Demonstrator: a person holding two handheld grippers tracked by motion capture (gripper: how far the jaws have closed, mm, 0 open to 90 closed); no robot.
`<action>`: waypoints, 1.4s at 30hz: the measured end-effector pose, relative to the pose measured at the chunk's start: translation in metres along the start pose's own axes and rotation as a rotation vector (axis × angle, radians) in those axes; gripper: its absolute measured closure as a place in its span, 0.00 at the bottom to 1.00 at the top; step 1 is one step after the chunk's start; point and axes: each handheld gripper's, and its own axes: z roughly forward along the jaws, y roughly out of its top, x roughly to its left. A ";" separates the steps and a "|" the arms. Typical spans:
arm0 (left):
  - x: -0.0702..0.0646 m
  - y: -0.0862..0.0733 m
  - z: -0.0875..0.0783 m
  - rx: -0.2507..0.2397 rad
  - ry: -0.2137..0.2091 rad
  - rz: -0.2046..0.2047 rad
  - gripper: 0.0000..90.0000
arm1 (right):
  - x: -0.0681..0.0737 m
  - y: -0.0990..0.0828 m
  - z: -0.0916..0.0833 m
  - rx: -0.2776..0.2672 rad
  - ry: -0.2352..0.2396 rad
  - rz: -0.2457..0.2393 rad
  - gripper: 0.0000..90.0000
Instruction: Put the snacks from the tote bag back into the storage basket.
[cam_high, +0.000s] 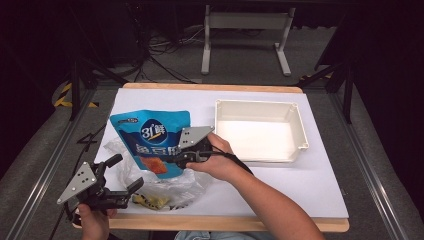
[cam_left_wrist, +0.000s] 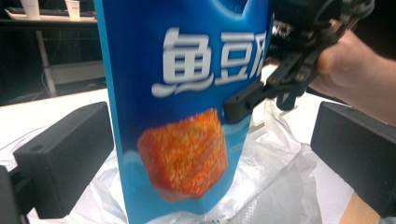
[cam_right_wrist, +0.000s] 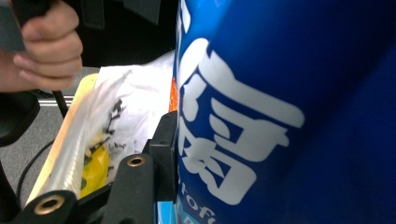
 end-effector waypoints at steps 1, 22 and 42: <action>0.000 0.000 0.000 -0.001 0.001 0.002 0.00 | 0.000 0.004 -0.002 -0.004 0.001 -0.003 0.63; 0.000 0.000 0.001 0.001 -0.001 0.006 0.00 | -0.010 0.050 -0.039 -0.052 -0.006 -0.040 0.63; 0.000 -0.001 0.002 0.007 0.001 -0.001 0.00 | -0.024 0.054 -0.085 -0.061 0.008 -0.043 0.63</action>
